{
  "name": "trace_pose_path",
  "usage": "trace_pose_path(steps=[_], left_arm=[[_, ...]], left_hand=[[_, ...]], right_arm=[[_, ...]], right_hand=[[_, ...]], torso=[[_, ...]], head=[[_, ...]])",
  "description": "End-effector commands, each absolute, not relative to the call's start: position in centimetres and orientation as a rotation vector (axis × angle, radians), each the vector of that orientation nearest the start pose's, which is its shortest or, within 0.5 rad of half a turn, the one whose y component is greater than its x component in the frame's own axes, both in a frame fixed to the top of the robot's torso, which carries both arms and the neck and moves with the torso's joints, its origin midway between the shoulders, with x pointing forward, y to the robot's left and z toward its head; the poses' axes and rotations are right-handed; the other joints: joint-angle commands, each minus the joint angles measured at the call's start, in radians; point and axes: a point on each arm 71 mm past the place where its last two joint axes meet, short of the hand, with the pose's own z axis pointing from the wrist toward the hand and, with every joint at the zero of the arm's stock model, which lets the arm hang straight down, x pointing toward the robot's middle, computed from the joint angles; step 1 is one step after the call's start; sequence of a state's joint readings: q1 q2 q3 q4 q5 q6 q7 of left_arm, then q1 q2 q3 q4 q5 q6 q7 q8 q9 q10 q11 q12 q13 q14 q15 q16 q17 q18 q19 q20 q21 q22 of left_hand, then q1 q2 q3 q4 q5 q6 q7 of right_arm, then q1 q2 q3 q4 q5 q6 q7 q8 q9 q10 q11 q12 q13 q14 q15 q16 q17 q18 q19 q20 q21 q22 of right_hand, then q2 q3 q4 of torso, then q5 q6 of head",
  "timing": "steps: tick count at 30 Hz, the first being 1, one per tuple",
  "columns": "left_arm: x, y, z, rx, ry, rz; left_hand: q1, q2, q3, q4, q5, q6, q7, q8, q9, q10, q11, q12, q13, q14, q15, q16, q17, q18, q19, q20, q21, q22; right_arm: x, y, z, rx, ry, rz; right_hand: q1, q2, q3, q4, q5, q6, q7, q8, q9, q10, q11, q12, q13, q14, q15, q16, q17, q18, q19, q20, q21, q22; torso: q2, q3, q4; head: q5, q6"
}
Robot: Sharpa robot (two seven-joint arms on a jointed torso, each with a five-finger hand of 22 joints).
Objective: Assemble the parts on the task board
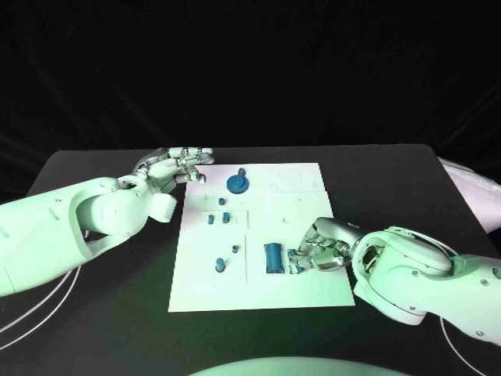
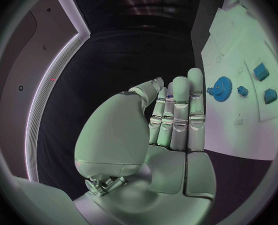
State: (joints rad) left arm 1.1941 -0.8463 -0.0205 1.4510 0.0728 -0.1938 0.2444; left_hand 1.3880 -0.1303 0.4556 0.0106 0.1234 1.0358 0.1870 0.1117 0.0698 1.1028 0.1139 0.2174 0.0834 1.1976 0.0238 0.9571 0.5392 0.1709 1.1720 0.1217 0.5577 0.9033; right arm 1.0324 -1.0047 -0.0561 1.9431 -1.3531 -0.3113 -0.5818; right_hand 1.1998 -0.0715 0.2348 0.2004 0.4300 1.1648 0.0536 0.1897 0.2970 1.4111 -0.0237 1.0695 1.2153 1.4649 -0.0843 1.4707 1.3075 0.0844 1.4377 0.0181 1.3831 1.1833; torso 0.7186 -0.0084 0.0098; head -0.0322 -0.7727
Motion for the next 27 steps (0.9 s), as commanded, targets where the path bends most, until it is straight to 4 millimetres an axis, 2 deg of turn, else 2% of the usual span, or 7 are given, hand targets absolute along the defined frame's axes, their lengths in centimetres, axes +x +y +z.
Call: trace_pose_path(steps=[1,13,21,25,27], left_arm=[[50.09,22.50,-18.87,-1.272,1.538,-1.561],[50.09,22.44,-18.90,-1.273,1.543,-1.563],[50.08,22.44,-18.90,-1.273,1.546,-1.563],[50.08,22.46,-18.90,-1.273,1.546,-1.562],[50.08,22.46,-18.90,-1.273,1.546,-1.562]], left_hand=[[0.001,0.010,-0.008,-0.002,-0.004,-0.010,-0.001,0.003,-0.001,-0.009,-0.002,0.005,0.002,-0.009,0.000,-0.003,-0.002,0.012,-0.003,0.001,-0.007,-0.002],[0.004,0.011,-0.008,-0.004,-0.003,-0.011,-0.001,0.004,-0.001,-0.011,-0.003,0.006,0.001,-0.010,0.000,-0.003,-0.003,0.012,-0.003,0.001,-0.008,-0.002],[0.009,0.014,-0.006,-0.008,-0.002,-0.011,-0.001,0.004,-0.001,-0.012,-0.003,0.009,0.001,-0.010,0.000,-0.002,-0.005,0.012,-0.002,0.000,-0.009,-0.003],[0.009,0.014,-0.006,-0.008,-0.002,-0.011,-0.001,0.004,-0.001,-0.012,-0.003,0.009,0.001,-0.010,0.000,-0.002,-0.005,0.012,-0.002,0.000,-0.009,-0.003],[0.009,0.014,-0.006,-0.008,-0.002,-0.011,-0.001,0.004,-0.001,-0.012,-0.003,0.009,0.001,-0.010,0.000,-0.002,-0.005,0.012,-0.002,0.000,-0.009,-0.003]], right_arm=[[36.83,-18.32,-23.68,0.165,2.061,0.515],[36.98,-17.96,-23.78,0.125,2.057,0.498],[37.06,-17.81,-23.79,0.107,2.050,0.492],[37.06,-17.73,-23.75,0.100,2.045,0.492],[37.05,-17.71,-23.72,0.098,2.042,0.492]], right_hand=[[-0.016,0.003,-0.002,0.009,0.005,0.005,-0.003,0.003,-0.001,0.008,-0.002,0.009,0.005,0.077,-0.007,0.005,0.104,-0.012,0.008,-0.001,0.004,0.002],[-0.036,0.007,-0.010,0.022,0.003,0.011,-0.006,0.008,0.005,0.016,-0.004,0.025,0.018,0.077,-0.009,0.008,0.108,-0.013,0.010,-0.002,0.007,0.007],[-0.070,-0.005,-0.037,0.042,0.001,0.010,-0.005,0.009,0.010,0.015,-0.003,0.020,0.019,0.077,-0.008,0.006,0.106,-0.013,0.010,-0.003,0.006,0.006],[-0.104,-0.019,-0.077,0.063,-0.027,0.011,-0.004,0.011,0.014,0.016,-0.002,0.019,0.021,0.077,-0.007,0.006,0.105,-0.013,0.009,-0.002,0.005,0.005],[-0.116,-0.022,-0.101,0.072,-0.059,0.010,-0.005,0.012,0.017,0.015,-0.003,0.018,0.022,0.076,-0.008,0.005,0.104,-0.012,0.009,-0.002,0.004,0.005]], torso=[[0.000,0.0004,-0.0001],[0.000,0.0000,-0.0013],[0.000,-0.0002,0.0007],[-0.001,-0.0001,0.0007],[-0.001,-0.0001,0.0009]], head=[[0.001,-0.002],[0.001,-0.004],[-0.001,-0.004],[-0.001,-0.004],[-0.001,-0.004]])
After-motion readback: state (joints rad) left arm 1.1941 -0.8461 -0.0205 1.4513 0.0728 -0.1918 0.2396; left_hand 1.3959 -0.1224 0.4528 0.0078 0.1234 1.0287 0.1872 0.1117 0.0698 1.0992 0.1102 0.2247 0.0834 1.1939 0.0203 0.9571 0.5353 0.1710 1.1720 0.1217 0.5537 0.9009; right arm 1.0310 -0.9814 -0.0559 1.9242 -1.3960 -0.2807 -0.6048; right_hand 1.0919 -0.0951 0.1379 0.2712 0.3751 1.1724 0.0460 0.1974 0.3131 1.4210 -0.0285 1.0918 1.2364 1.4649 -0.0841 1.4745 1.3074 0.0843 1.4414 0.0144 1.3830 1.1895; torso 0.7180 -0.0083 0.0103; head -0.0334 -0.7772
